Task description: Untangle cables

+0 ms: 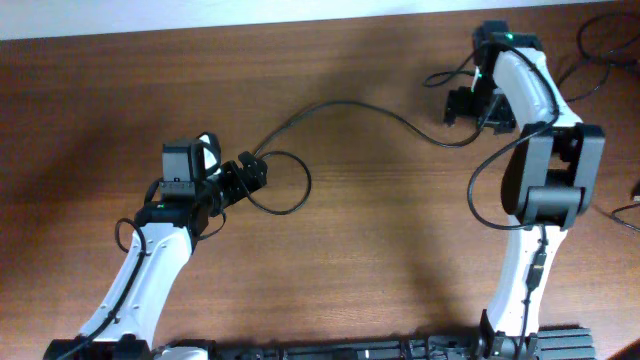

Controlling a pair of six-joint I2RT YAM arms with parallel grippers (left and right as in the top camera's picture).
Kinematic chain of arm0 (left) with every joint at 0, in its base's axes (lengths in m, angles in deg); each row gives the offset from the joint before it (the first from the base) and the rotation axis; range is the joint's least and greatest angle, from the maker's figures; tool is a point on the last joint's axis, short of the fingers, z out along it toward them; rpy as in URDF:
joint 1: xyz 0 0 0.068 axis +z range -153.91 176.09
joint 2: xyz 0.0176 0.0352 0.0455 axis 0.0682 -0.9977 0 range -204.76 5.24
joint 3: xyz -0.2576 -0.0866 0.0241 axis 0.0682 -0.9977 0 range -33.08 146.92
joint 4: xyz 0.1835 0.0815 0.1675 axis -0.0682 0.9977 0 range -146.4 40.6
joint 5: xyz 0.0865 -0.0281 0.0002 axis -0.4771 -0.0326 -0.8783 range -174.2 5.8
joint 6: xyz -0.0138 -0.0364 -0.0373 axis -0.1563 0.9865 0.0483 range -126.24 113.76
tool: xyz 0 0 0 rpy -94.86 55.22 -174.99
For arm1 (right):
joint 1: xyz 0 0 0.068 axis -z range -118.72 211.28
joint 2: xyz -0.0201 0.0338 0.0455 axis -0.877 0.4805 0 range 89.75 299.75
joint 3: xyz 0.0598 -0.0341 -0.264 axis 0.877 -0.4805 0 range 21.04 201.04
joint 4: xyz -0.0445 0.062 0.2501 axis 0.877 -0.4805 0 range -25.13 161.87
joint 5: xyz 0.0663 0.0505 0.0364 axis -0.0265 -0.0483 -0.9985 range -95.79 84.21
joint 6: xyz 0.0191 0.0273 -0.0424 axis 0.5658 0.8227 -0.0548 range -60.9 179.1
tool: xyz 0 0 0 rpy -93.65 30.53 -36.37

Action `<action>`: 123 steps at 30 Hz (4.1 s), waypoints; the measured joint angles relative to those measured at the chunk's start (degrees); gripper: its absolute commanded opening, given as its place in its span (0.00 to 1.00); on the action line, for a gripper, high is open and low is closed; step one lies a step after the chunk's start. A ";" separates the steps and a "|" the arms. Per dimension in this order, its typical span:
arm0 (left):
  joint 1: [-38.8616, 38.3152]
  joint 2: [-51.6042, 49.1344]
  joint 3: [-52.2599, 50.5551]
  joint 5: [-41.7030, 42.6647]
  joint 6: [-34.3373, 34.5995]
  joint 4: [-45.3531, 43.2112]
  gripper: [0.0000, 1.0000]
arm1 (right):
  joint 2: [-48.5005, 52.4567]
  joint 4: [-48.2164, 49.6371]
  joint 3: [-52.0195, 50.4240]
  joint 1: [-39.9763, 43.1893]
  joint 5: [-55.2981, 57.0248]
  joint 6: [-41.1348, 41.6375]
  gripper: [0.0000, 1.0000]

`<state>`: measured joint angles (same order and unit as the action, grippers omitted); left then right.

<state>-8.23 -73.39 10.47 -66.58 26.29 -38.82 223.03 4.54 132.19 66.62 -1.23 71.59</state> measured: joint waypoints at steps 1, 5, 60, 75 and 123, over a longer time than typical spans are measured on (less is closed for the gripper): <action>0.00 0.00 0.00 0.00 0.00 0.07 0.99 | 0.00 1.99 -1.40 2.25 -1.81 0.22 0.60; 0.00 0.00 0.00 0.00 -0.02 0.04 0.99 | -0.26 7.48 -5.64 5.42 -5.70 -0.31 0.40; 9.60 0.00 -0.02 -0.28 2.64 1.51 0.99 | -21.40 36.00 -33.42 -27.80 -40.96 -12.48 0.04; 9.60 0.00 -0.02 -0.28 2.64 1.53 0.99 | -15.30 41.07 -33.24 -46.40 -8.24 8.07 0.72; 9.60 0.00 -0.02 -0.28 2.64 1.51 0.99 | -22.40 18.71 -3.91 1.29 -1.95 -10.62 0.04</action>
<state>1.37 -73.39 10.45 -66.86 28.94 -37.31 200.62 23.25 128.28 67.91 -3.17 60.96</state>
